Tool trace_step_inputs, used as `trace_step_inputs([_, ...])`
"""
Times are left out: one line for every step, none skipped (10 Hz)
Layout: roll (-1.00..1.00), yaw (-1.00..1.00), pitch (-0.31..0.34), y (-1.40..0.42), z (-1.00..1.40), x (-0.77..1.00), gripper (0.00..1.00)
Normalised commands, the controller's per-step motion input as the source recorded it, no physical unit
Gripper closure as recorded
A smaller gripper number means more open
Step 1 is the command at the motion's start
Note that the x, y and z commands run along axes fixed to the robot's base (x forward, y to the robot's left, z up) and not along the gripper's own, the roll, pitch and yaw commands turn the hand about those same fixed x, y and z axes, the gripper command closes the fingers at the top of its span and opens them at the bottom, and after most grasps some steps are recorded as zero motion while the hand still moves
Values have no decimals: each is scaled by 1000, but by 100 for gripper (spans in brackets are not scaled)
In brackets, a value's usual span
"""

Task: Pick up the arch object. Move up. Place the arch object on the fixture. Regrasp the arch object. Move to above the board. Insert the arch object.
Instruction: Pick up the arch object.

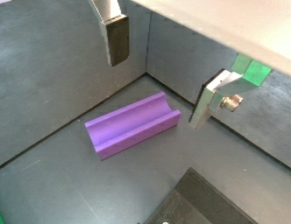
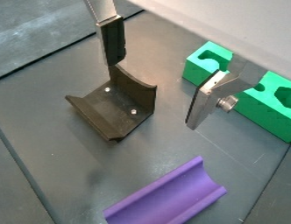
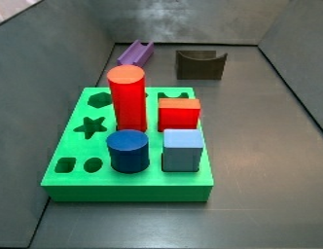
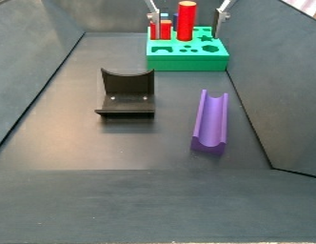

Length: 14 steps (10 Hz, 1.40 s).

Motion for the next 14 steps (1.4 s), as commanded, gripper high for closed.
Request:
trace_step_inputs([0, -320, -23, 223, 0, -289, 0])
trace_step_inputs([17, -637, -19, 337, -580, -269, 0])
trace_step_inputs([0, -737, 0, 277, -757, -194, 0])
trace_step_inputs([0, -706, -61, 289, -734, -289, 0])
trace_step_inputs([0, -694, -70, 297, -723, -271, 0])
trace_step_inputs([0, -697, -96, 266, -631, -337, 0])
trace_step_inputs([0, -663, -129, 237, -594, -334, 0])
trace_step_inputs([-9, -603, -130, 289, -591, -306, 0])
trace_step_inputs([-43, -577, -119, 311, -629, -186, 0])
trace_step_inputs([-101, -463, -179, 177, -674, -26, 0])
trace_step_inputs([-204, -271, -199, 43, -580, 0, 0])
trace_step_inputs([-166, -20, -181, 0, -663, 3, 0])
trace_step_inputs([-107, 0, -139, -151, -680, 0, 0])
trace_step_inputs([-139, 17, -124, -146, -703, -54, 0])
